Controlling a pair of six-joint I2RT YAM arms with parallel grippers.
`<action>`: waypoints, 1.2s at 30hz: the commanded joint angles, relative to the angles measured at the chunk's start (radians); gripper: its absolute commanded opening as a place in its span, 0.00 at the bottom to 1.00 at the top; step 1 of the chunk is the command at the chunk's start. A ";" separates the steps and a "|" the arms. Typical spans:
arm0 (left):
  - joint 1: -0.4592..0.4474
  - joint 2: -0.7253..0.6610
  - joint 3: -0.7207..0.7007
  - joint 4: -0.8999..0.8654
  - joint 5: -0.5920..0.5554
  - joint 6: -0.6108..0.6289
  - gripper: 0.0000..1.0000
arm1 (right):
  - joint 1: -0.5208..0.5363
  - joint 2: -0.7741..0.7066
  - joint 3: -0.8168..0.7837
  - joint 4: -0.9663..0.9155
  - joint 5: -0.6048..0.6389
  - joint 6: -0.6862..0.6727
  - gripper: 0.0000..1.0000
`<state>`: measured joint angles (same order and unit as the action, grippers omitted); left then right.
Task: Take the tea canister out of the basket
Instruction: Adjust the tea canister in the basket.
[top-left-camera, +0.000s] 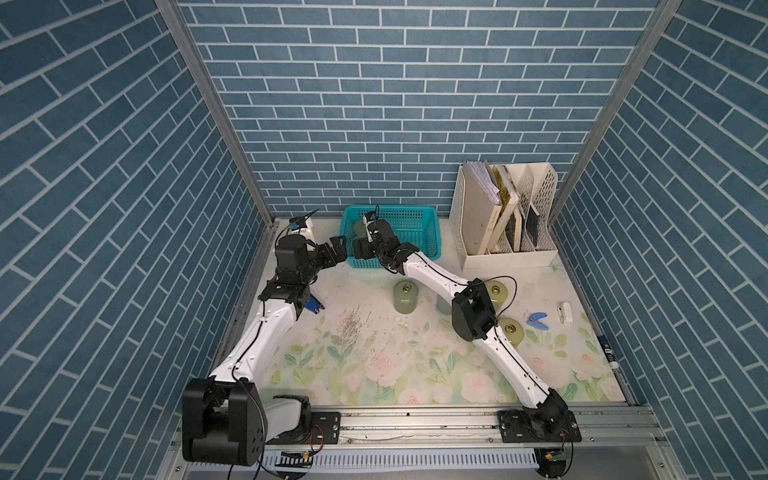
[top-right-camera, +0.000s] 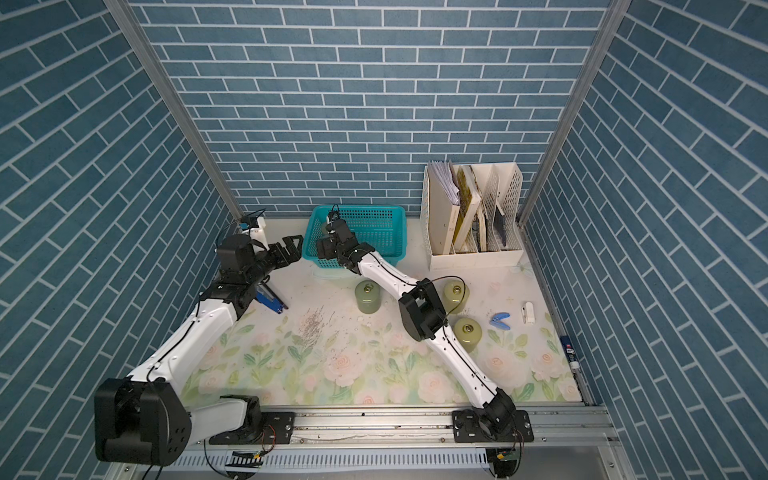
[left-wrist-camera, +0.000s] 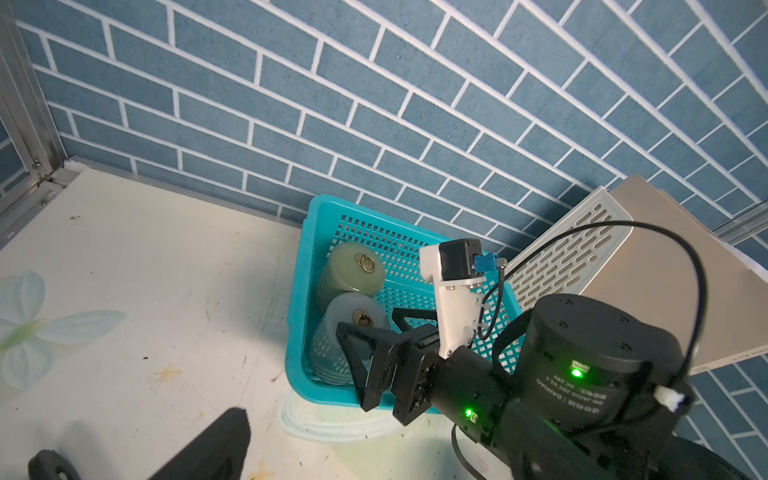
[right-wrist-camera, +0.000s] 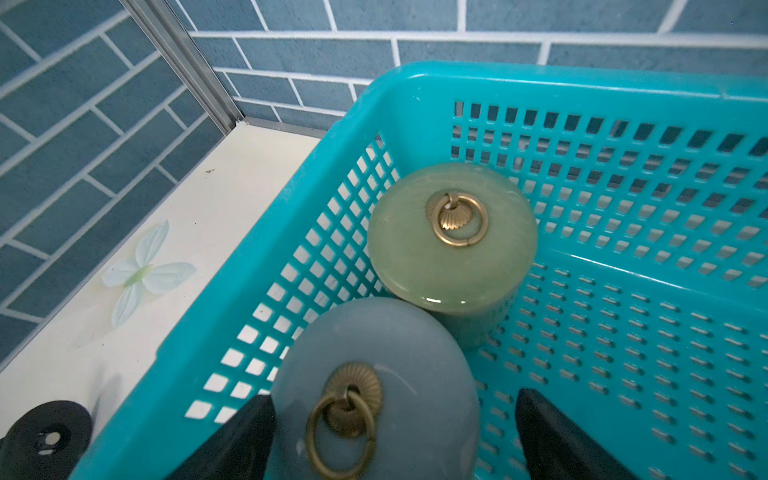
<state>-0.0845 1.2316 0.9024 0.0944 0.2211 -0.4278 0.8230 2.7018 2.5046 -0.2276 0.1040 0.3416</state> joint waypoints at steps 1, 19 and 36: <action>0.002 -0.016 -0.017 0.014 -0.006 0.012 1.00 | -0.027 -0.016 -0.095 -0.065 0.029 -0.036 0.93; 0.002 0.011 0.003 0.013 0.001 0.012 1.00 | -0.105 -0.260 -0.458 0.038 0.094 -0.046 0.94; 0.002 0.024 0.024 -0.010 0.055 0.004 1.00 | -0.096 -0.325 -0.443 0.155 -0.009 -0.131 1.00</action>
<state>-0.0845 1.2564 0.9085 0.0841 0.2604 -0.4278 0.7147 2.3737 1.9999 -0.0959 0.1268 0.2604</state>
